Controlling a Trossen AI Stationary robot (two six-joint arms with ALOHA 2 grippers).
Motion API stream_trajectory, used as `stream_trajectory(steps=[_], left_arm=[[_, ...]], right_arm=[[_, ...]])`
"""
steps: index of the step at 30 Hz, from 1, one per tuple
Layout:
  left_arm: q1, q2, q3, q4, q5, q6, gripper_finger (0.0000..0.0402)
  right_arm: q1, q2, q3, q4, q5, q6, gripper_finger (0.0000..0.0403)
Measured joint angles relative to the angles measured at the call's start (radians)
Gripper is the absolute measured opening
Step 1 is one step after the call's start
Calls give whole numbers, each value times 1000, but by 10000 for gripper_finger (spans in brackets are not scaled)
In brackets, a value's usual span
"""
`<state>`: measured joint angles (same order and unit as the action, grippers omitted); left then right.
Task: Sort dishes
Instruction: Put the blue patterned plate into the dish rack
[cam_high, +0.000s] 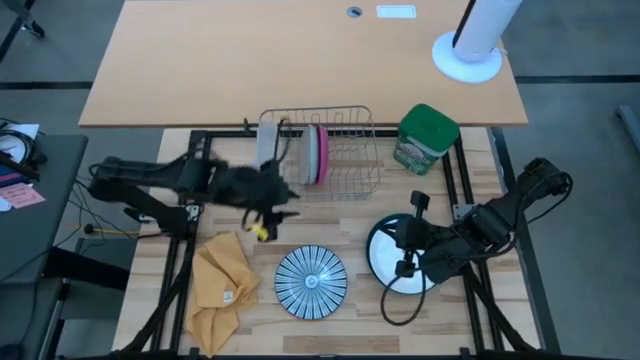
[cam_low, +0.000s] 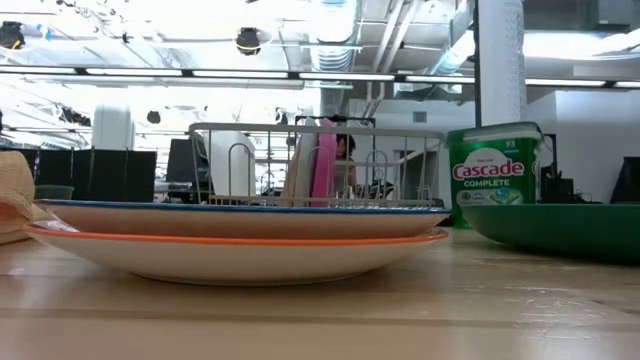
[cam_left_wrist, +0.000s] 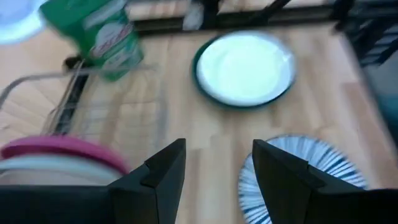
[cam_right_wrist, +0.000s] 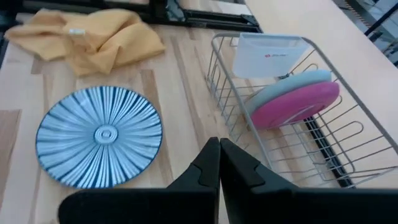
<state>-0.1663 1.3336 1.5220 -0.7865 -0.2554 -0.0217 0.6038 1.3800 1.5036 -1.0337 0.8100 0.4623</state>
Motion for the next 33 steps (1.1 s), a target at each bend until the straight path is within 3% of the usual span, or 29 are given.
stream_trajectory(steps=[7, 11, 16, 20, 25, 29, 33], left_arm=[[-142, -149, -260, 243, -144, -98, 180], [-178, -199, -319, 264, -219, -123, 180], [-211, -232, -344, 275, -220, -206, 180], [-254, -230, -345, 327, -217, -220, 180], [-323, -183, -361, 486, -212, -117, 180], [-352, -121, -456, 733, -202, -84, 180], [-372, -34, -542, 876, -134, -177, 180]], right_arm=[[-51, 0, 0, 170, 3, -123, 13], [-57, 0, 0, 310, 3, -241, 13], [-57, 0, 0, 439, 2, -356, 13], [-47, 0, 0, 450, 0, -367, 13], [-47, 0, 0, 451, -1, -393, 13], [-49, 0, 0, 452, -1, -395, 13], [-48, 0, 0, 451, -1, -394, 13]])
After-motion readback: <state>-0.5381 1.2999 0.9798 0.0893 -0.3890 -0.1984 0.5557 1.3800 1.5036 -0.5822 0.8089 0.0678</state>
